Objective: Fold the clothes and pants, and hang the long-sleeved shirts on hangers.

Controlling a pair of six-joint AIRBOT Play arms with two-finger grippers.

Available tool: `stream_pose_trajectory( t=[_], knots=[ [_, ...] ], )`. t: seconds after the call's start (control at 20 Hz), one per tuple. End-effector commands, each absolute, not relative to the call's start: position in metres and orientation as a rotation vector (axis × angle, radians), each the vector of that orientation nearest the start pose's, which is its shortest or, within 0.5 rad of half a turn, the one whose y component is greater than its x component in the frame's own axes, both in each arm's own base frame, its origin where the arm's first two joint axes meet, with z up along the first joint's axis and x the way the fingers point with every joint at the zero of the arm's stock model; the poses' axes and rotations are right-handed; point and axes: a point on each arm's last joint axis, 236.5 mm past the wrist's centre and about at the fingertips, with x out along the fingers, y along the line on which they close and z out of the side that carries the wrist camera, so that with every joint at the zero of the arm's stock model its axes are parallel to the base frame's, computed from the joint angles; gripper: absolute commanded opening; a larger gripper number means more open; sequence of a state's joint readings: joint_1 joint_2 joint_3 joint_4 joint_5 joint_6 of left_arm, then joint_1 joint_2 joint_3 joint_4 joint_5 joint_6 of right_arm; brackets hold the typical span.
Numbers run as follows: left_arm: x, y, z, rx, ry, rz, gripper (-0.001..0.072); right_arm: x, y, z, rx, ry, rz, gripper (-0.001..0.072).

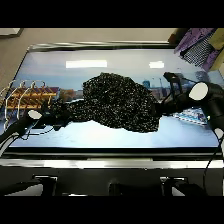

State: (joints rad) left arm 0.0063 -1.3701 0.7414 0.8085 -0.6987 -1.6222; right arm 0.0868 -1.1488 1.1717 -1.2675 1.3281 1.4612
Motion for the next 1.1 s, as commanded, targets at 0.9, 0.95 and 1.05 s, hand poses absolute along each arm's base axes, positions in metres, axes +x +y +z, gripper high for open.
stream_pose_trajectory(
  t=[0.9, 0.95, 1.05],
  knots=[
    [0.365, -0.111, -0.067, -0.853, 1.232, -0.059, 0.0025, 0.328, 0.105, -0.091, 0.694, 1.346, 0.152, 0.0180],
    [0.365, -0.112, -0.063, -0.824, 1.244, -0.077, 0.0024, 0.333, 0.106, -0.082, 0.700, 1.324, 0.158, 0.0092],
    [0.374, -0.108, -0.037, -0.732, 1.223, -0.123, 0.0024, 0.358, 0.102, -0.036, 0.651, 1.208, 0.199, 0.0040]
  ],
)
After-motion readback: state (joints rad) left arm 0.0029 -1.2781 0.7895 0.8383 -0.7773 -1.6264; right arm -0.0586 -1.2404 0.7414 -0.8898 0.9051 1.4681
